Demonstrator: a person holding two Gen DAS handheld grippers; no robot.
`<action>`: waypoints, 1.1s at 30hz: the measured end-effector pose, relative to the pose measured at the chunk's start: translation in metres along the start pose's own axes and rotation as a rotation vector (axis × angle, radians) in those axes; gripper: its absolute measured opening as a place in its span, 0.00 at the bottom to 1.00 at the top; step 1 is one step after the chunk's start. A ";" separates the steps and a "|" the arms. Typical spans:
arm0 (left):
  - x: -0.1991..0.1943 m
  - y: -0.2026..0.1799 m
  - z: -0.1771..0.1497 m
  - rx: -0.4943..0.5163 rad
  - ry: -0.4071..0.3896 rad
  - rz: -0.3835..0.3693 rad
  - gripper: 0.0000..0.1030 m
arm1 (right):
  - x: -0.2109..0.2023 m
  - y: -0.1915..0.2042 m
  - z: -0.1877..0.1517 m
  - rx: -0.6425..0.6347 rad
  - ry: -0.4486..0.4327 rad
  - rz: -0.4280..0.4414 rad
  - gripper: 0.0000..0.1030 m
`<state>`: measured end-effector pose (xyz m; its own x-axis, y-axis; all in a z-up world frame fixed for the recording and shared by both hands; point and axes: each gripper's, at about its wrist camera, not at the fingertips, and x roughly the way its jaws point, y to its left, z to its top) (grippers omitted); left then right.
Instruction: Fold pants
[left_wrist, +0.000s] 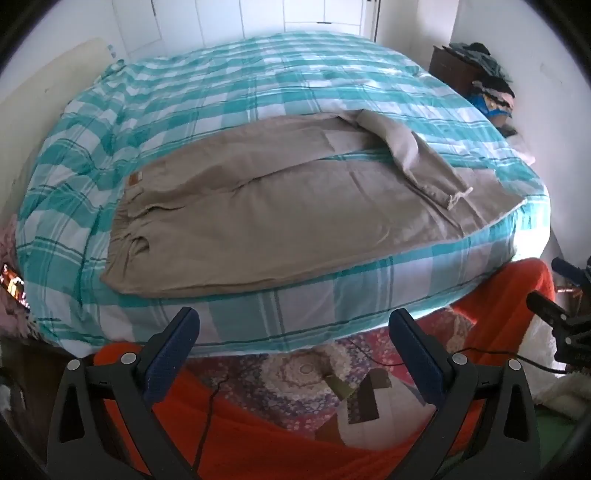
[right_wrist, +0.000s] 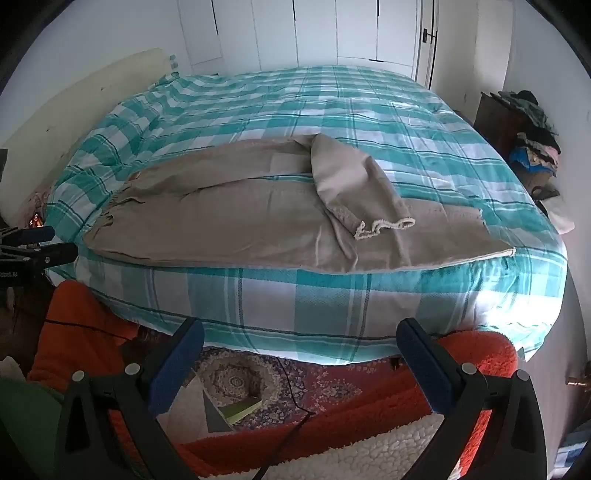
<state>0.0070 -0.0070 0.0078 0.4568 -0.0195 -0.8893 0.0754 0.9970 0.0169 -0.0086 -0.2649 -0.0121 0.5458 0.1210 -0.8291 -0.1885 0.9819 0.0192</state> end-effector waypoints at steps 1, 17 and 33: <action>0.000 0.000 0.000 -0.002 0.000 -0.001 0.99 | 0.000 -0.001 0.000 0.001 -0.001 0.000 1.00; -0.005 0.005 -0.003 -0.030 -0.013 -0.012 0.99 | -0.002 0.001 -0.003 -0.006 -0.001 -0.005 1.00; 0.001 0.006 -0.003 -0.037 0.003 -0.021 0.99 | 0.003 0.001 -0.002 -0.006 0.017 -0.010 1.00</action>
<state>0.0058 -0.0007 0.0057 0.4532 -0.0403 -0.8905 0.0522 0.9985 -0.0186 -0.0088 -0.2637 -0.0155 0.5337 0.1088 -0.8386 -0.1883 0.9821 0.0076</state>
